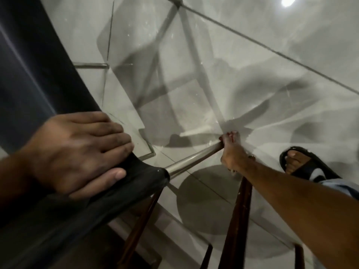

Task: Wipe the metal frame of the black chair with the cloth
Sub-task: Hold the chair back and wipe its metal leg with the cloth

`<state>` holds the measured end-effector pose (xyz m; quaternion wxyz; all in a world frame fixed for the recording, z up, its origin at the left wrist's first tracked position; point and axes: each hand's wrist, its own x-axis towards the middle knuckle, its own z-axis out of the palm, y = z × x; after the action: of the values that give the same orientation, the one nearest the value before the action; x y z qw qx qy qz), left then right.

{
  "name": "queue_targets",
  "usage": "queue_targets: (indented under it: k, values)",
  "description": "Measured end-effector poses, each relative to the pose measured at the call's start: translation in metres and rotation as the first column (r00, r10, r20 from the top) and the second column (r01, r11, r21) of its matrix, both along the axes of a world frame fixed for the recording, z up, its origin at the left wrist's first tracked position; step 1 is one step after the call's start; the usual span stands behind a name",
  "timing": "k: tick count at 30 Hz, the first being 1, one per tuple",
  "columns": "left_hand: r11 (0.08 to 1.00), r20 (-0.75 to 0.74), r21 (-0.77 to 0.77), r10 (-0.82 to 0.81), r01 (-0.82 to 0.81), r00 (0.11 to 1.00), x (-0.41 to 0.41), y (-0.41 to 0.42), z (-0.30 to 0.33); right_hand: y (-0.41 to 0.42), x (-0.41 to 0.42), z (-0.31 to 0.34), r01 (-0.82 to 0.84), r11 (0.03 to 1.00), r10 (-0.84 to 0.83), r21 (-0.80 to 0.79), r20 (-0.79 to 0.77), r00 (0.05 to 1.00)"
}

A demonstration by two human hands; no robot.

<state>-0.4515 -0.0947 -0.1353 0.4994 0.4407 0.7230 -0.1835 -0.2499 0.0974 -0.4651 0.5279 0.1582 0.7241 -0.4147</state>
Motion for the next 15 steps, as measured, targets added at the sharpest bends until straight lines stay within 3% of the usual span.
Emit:
queue_targets:
  k: [2,7,10,15]
  values:
    - [0.985,-0.037,0.168,-0.036,0.042,0.999,-0.009,0.017,0.002,0.004,-0.009,0.039,0.005,0.996,-0.008,-0.088,-0.029,1.0]
    - [0.963,-0.058,0.232,-0.127,0.137,0.99,-0.013,0.033,0.012,-0.011,-0.001,0.124,0.044,0.98,-0.083,-0.194,-0.199,0.977]
    - [0.945,-0.068,0.307,-0.095,0.111,0.993,-0.013,0.028,0.008,-0.013,0.007,0.114,0.123,0.975,-0.169,-0.185,-0.254,0.952]
    - [0.93,-0.113,0.359,-0.04,0.079,0.993,-0.004,-0.001,-0.004,-0.01,0.021,0.026,0.187,0.981,-0.191,-0.06,-0.068,0.979]
